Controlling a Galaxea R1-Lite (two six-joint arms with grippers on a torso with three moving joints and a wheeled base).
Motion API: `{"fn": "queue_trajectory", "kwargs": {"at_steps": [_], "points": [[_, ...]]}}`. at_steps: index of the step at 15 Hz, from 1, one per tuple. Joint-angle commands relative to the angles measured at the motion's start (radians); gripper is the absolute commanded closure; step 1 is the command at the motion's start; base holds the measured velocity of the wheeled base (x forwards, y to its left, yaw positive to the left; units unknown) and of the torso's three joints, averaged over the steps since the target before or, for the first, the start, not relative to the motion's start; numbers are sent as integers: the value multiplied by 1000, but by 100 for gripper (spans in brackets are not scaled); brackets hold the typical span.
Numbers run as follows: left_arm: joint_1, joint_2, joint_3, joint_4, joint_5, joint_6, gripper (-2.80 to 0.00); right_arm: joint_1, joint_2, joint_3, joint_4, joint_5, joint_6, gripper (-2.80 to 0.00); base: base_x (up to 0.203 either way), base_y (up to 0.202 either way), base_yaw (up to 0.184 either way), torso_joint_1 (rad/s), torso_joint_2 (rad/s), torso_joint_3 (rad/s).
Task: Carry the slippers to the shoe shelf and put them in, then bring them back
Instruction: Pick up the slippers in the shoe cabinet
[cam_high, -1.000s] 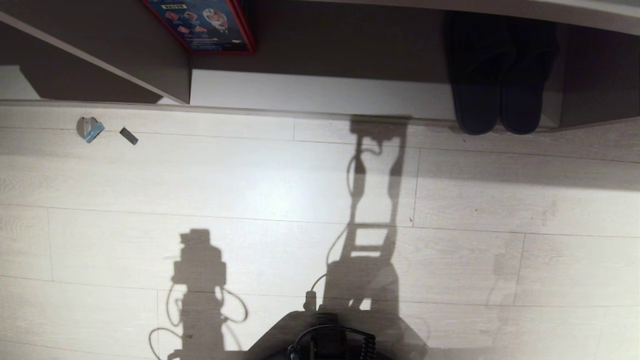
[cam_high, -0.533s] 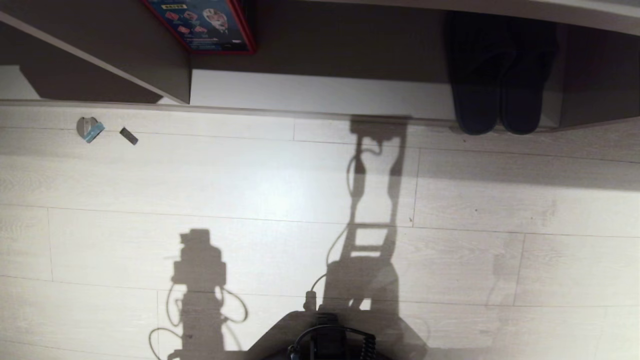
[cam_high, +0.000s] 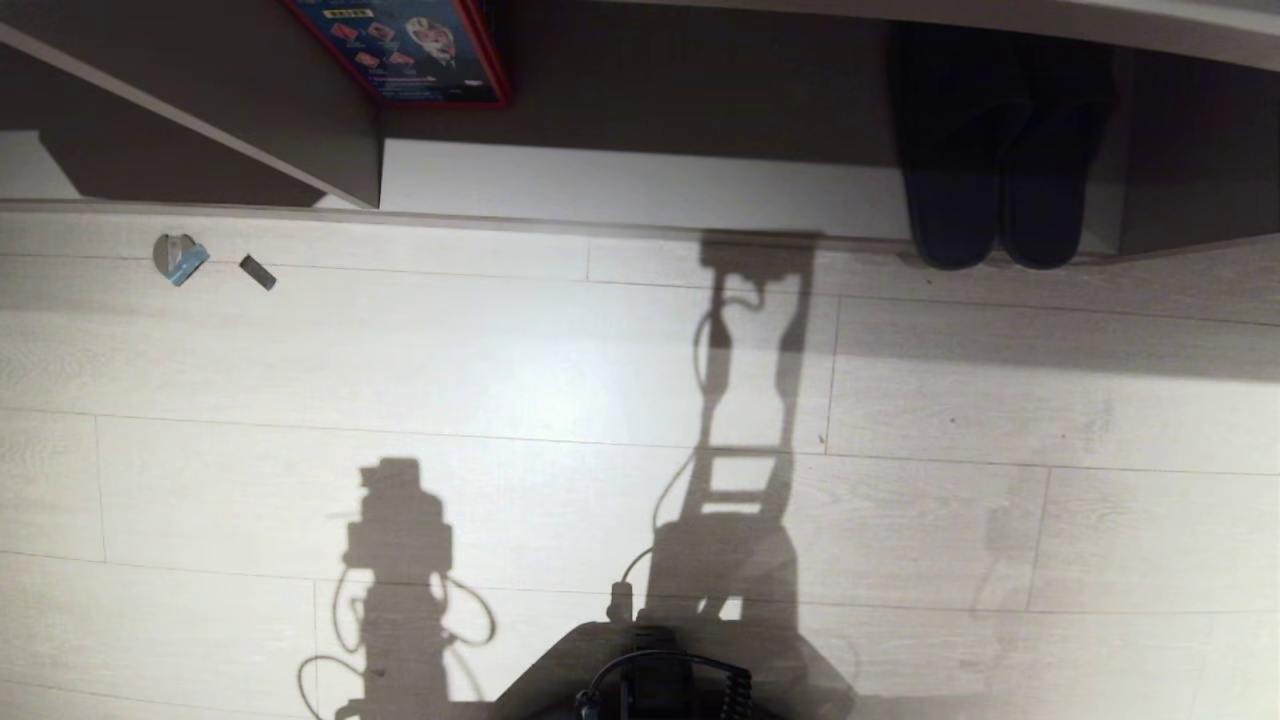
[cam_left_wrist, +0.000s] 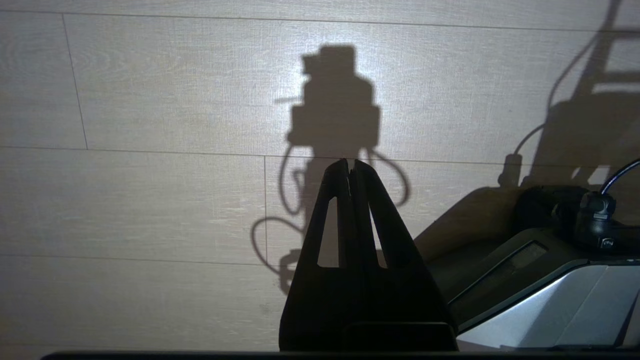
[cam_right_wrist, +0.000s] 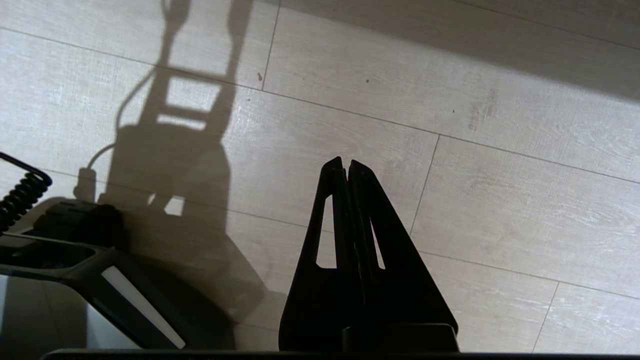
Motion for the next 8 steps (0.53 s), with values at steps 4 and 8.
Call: {"fn": "queue_trajectory", "kwargs": {"at_steps": [4,8], "points": [[0,1,0,-1,0,-1,0,0,5,2,-1,1,-3,0,0,0,0,0,0,0],[-1,1,0,-1,0,-1,0,0,5,2,-3,1,-1,0,0,0,0,0,0,0]]}}
